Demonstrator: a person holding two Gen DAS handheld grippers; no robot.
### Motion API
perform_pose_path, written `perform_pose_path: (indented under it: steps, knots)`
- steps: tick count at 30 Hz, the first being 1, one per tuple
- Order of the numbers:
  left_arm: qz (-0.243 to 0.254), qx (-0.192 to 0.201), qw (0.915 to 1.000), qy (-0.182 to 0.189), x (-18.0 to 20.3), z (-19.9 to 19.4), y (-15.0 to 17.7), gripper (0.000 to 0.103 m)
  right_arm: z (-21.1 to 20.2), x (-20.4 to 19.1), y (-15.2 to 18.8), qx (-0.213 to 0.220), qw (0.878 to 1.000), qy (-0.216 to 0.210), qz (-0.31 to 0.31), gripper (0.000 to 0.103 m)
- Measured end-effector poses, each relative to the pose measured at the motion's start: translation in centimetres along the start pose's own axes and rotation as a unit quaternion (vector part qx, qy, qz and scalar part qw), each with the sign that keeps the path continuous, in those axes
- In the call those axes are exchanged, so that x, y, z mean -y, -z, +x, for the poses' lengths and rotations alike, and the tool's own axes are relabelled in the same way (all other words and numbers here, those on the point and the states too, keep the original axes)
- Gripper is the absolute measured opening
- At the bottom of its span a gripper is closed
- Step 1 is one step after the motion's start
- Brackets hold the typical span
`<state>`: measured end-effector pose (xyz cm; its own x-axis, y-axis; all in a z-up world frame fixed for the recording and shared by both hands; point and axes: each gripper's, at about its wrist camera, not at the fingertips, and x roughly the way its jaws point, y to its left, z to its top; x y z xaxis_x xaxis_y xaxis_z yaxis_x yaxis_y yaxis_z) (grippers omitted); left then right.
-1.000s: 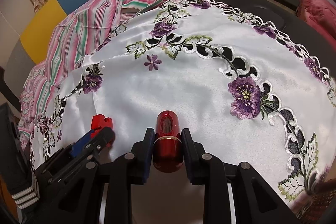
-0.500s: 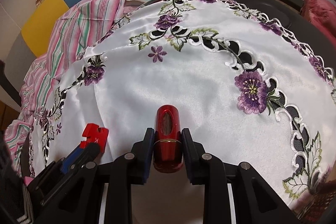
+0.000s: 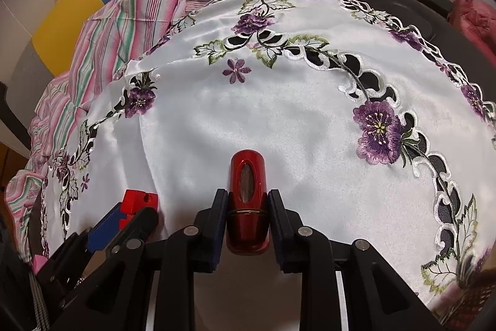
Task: Organize rigid objects
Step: 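Grasp the red block with the left gripper while the right holds the red tube, then lower the red block into the tray and open the left gripper while the right holds the tube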
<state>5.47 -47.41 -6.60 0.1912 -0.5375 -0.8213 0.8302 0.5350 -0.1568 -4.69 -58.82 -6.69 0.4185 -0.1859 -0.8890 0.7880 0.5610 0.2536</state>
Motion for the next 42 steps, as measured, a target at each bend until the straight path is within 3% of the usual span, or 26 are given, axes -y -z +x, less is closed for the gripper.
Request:
perform_pose_path:
  steps: [6,14,22,31,42]
  knots:
    - [-0.02,0.004,0.9998,0.006,-1.2,-1.4,1.2,0.014,0.0,-0.7,0.0,-0.001,1.0,0.002,-0.021,0.027]
    - [-0.037,0.052,0.9976,0.026,-1.3,-6.6,2.7,0.014,-0.4,-2.7,0.4,0.011,0.997,0.0,-0.074,0.027]
    - [-0.08,0.08,0.9929,0.036,-3.2,-11.8,6.5,0.014,-1.0,-4.9,1.0,0.023,0.991,-0.019,-0.128,0.027]
    - [-0.119,0.117,0.986,0.007,-6.7,-18.5,12.9,0.014,-1.7,-6.9,1.8,0.035,0.983,-0.053,-0.173,0.027]
    - [-0.21,0.147,0.966,-0.035,-13.6,-25.0,20.7,0.014,-2.2,-7.7,2.3,0.047,0.978,-0.056,-0.196,0.027]
